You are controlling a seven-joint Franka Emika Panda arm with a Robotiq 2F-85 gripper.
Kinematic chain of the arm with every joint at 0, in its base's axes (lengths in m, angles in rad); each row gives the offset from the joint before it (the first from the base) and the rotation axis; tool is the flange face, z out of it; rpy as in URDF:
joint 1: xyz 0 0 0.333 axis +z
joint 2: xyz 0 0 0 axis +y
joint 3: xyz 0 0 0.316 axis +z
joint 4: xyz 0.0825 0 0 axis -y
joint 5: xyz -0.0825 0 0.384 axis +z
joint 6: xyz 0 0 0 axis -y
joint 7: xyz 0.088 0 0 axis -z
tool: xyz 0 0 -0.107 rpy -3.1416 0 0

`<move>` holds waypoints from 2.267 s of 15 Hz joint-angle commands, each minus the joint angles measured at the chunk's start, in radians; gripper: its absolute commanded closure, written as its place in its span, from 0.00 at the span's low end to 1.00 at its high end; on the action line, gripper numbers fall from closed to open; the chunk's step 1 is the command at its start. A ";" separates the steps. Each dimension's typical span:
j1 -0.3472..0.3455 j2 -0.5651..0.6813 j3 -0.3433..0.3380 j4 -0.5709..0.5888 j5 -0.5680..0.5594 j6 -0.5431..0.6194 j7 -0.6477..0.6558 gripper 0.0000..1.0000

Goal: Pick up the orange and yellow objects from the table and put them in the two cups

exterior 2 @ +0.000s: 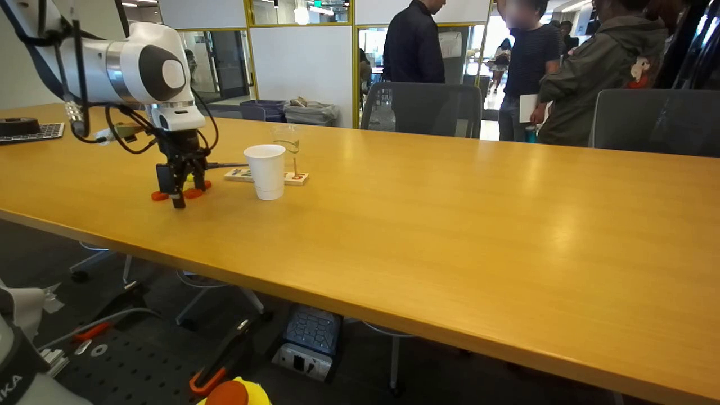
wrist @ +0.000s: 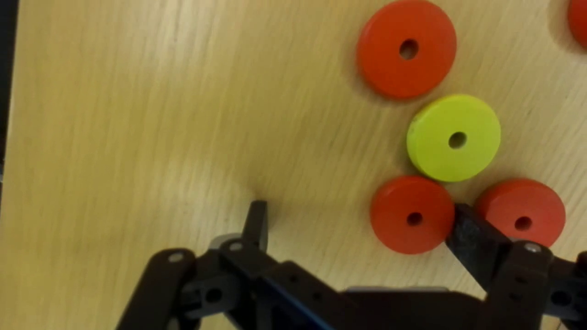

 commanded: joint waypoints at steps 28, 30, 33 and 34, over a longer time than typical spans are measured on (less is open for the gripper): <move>0.011 -0.006 -0.015 0.001 -0.051 0.069 -0.212 0.64; 0.005 -0.007 -0.009 0.004 -0.037 0.063 -0.230 0.79; -0.004 -0.024 -0.009 0.014 -0.031 0.044 -0.273 0.80; -0.009 -0.040 -0.015 0.020 -0.037 0.032 -0.288 0.80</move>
